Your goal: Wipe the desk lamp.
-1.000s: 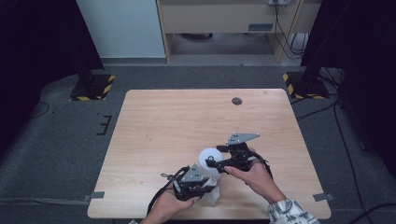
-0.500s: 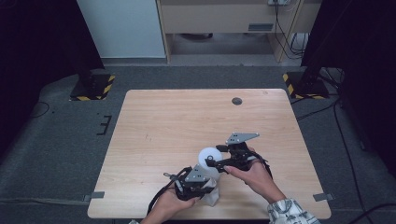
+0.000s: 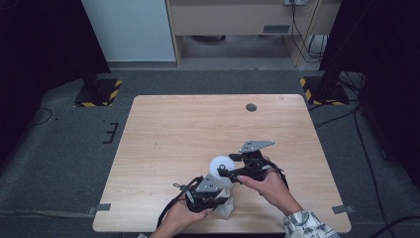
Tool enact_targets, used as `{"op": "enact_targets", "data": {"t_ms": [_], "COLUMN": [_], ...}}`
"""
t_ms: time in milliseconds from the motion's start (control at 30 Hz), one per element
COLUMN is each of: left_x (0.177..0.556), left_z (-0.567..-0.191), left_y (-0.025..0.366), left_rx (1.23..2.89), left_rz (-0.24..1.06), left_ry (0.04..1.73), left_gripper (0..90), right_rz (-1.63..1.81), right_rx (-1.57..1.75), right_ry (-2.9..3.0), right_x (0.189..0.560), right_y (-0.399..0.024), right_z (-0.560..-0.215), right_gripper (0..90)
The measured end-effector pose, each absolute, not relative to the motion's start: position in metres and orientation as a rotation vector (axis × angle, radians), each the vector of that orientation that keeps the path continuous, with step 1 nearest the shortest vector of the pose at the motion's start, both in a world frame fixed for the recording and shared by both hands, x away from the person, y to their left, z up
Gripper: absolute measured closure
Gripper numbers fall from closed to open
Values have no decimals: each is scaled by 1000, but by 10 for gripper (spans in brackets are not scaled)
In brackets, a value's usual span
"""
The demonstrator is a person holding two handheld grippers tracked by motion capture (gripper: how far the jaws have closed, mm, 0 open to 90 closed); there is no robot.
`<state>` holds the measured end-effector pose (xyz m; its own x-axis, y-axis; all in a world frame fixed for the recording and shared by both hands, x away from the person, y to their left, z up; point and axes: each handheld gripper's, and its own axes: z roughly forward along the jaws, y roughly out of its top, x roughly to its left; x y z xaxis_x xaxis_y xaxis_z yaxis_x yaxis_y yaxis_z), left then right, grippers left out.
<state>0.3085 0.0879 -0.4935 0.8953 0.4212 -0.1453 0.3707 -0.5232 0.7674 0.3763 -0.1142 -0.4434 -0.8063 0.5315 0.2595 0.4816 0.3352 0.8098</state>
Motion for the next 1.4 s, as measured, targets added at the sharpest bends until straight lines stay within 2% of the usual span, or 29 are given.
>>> {"op": "enact_targets", "data": {"t_ms": [333, 533, 867, 1400], "left_x": [305, 306, 312, 306], "left_z": [-476, -482, -502, -478], "left_y": [82, 75, 74, 98], "left_rx": [2078, 2126, 2208, 2097], "left_rz": [95, 133, 116, 128], "left_ry": [569, 558, 597, 588], "left_gripper": [763, 763, 761, 758], "right_rz": [1493, 1495, 1501, 1501], "right_rx": [954, 953, 951, 949], "right_ry": [2532, 2530, 2527, 2533], "right_x": [377, 376, 376, 377], "right_y": [-114, -114, -113, -113], "right_z": [-442, -443, -443, -442], "right_gripper": [233, 234, 241, 245]}}
